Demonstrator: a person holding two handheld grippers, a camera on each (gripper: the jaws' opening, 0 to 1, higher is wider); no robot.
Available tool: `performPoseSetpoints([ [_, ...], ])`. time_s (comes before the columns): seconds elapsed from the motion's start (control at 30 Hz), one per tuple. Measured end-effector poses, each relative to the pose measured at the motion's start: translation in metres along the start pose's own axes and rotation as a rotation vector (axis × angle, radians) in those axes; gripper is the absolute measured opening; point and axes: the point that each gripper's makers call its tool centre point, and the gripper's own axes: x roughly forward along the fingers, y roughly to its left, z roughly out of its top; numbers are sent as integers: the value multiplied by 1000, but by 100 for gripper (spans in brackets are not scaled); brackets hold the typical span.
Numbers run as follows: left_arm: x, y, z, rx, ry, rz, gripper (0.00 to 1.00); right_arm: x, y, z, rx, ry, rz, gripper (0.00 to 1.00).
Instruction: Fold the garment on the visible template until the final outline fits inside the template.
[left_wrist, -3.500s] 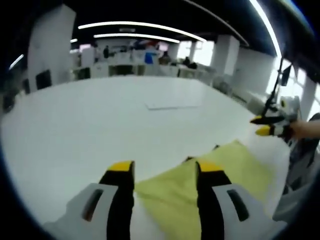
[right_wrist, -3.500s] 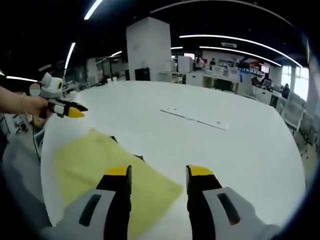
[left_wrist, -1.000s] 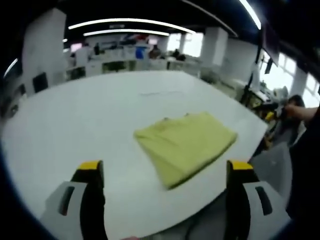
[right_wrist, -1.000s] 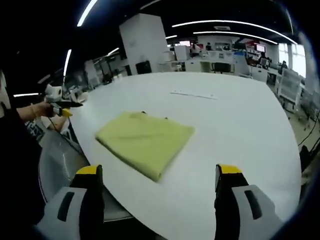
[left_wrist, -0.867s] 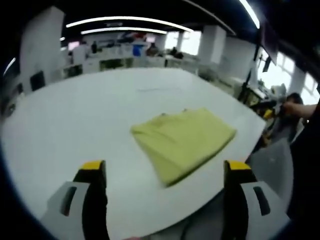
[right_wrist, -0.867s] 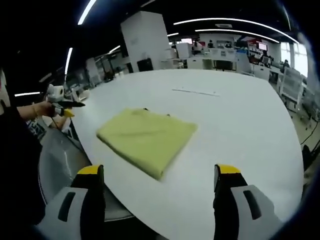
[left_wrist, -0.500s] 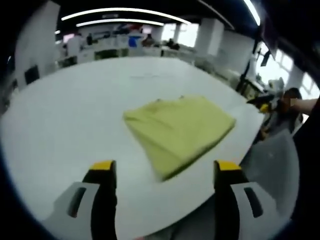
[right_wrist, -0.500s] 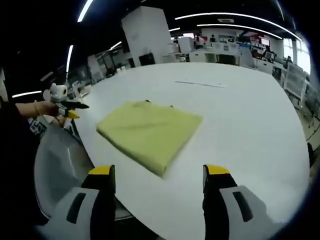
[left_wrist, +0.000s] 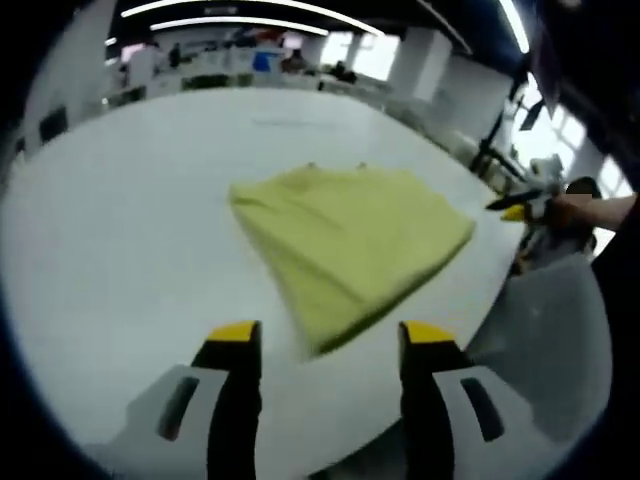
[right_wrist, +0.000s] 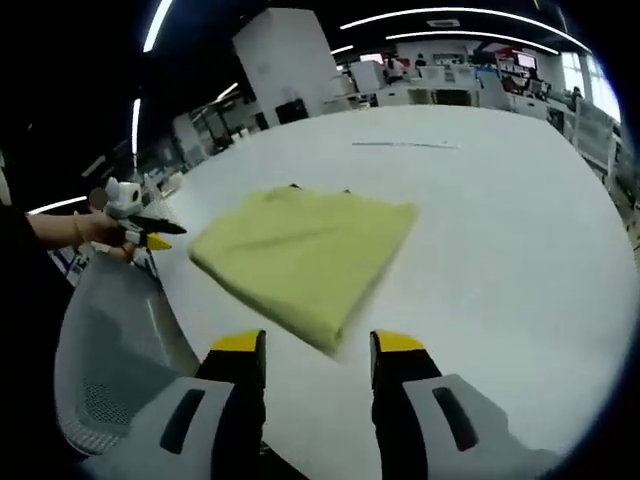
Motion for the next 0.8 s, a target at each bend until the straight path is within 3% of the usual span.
performPoseSetpoints([
  [0.53,17,7,-9,-49,22,-30,24,24,-3,-11,14,47,29,31],
  [0.8,18,2,-8,-59,26,-55,19,30,-5,-16,18,67,34,29],
])
